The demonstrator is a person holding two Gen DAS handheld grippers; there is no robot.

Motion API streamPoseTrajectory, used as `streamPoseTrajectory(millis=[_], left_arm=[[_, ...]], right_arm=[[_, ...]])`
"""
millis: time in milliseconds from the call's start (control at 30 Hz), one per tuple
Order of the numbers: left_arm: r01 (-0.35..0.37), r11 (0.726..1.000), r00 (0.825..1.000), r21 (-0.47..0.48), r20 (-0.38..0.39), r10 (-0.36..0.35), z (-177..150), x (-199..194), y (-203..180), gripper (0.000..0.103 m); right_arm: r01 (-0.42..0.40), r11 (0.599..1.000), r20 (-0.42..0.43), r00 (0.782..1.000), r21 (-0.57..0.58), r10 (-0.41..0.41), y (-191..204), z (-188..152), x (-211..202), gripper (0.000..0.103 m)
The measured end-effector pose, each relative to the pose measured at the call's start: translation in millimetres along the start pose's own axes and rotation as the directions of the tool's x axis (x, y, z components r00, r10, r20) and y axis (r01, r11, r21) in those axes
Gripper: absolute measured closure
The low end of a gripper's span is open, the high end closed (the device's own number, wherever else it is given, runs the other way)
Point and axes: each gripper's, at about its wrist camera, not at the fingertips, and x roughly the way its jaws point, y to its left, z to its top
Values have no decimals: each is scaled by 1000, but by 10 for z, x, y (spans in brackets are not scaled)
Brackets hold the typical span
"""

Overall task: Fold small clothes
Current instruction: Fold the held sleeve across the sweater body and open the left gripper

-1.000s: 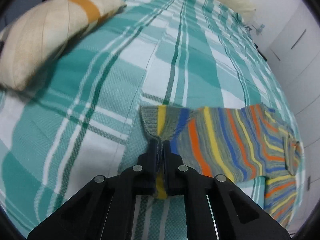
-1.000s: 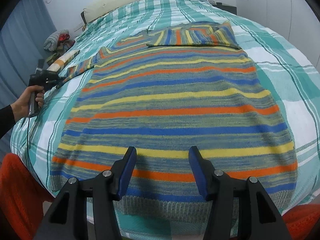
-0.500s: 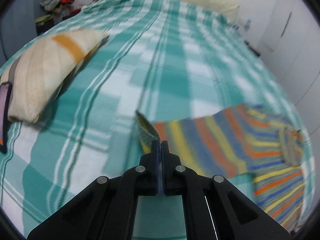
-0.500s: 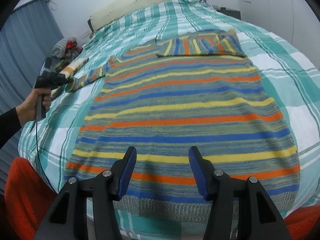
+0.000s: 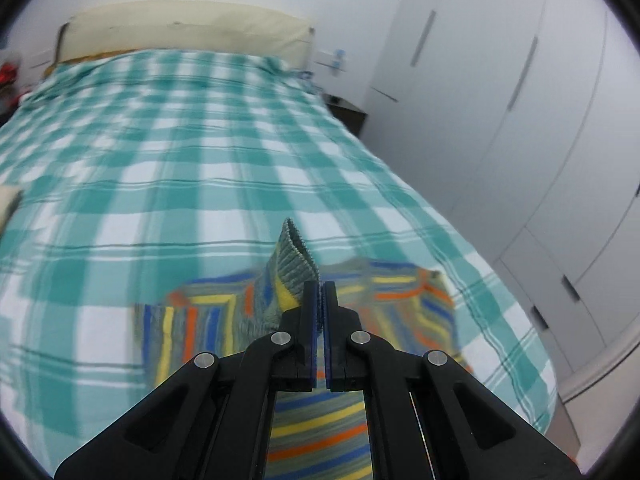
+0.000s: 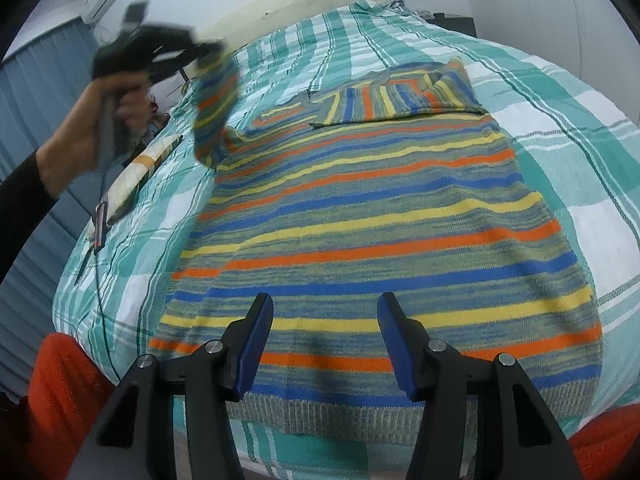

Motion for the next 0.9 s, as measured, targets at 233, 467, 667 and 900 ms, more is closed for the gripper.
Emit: streamPoseTrajectory(millis=[233,467,667,900], left_arm=[[-16,996,992,92,-124,27,-242,764,-637,92],[-76,993,977,88,-193,91,-819,493,-439,20],[-311,942,937,124,-126,325,-1199,-221,518,5],[-301,948,931,106,-180,316,-1859,-197,1438,0]], right_arm=[[-6,1000,-9,1000,19,7,-65,-17,-8,48],[-13,999,-1,1000,36,13,-115,12,-24,44],[-1,1000,22,1000,11,1,-57,39,-48,43],[58,998,32,998,-23,-57,42,46,39,43]])
